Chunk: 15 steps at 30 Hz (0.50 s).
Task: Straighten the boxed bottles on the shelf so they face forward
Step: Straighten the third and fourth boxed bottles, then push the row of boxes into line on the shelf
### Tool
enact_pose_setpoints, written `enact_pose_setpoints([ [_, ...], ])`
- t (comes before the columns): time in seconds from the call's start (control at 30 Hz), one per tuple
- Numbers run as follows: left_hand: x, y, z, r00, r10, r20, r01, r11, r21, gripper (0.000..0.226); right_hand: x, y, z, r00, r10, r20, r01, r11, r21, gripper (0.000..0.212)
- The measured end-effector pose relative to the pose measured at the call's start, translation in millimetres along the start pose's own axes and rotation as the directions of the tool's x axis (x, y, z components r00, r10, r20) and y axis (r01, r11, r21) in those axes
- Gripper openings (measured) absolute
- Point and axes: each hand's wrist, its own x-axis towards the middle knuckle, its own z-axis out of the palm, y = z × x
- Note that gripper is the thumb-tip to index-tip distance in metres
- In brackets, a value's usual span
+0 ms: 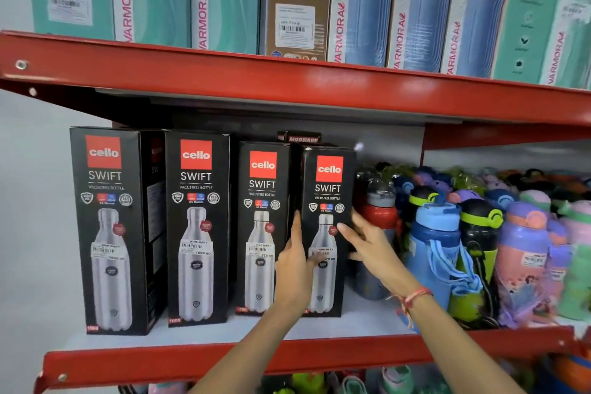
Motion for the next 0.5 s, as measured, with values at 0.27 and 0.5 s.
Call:
enact_pose_setpoints([
  [0.27, -33, -27, -81, 0.989, 0.110, -0.103, -0.117, 0.991, -0.069, 0.016, -39, -24, 87, 0.703, -0.528, -0.477, 0.258, 0.814, -0.521, 0.036],
  [0.5, -58, -95, -196, 0.841, 0.094, -0.532, -0.111, 0.994, 0.001, 0.020, -62, -35, 192, 0.910, -0.409, -0.061, 0.388, 0.896, -0.216, 0.028],
])
